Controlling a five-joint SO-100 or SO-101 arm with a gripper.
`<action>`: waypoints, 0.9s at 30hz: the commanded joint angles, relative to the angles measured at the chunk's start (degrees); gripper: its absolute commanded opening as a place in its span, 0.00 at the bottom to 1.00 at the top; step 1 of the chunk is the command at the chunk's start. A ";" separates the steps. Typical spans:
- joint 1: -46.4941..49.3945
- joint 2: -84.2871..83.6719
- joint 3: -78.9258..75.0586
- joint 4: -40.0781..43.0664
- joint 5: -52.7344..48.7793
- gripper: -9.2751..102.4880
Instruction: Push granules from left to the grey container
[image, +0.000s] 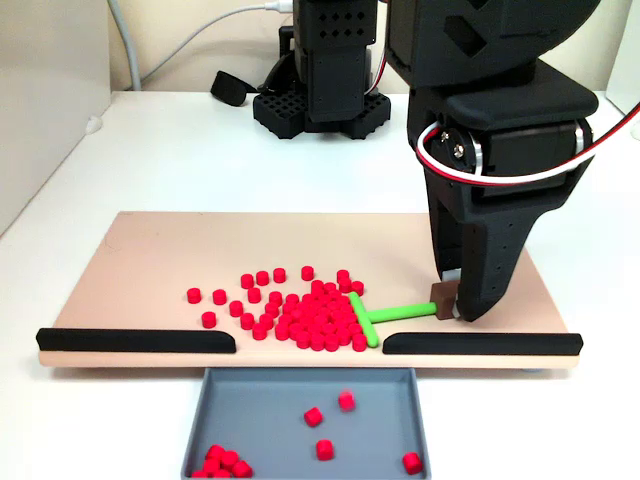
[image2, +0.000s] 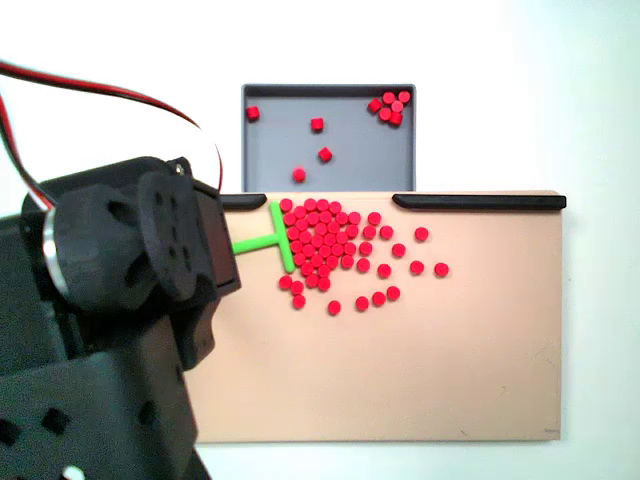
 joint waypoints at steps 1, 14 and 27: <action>0.88 -0.09 -0.53 -0.18 -0.35 0.08; 1.58 -0.35 -0.53 -0.26 -2.29 0.08; 1.93 -0.18 -0.53 -0.26 -3.25 0.08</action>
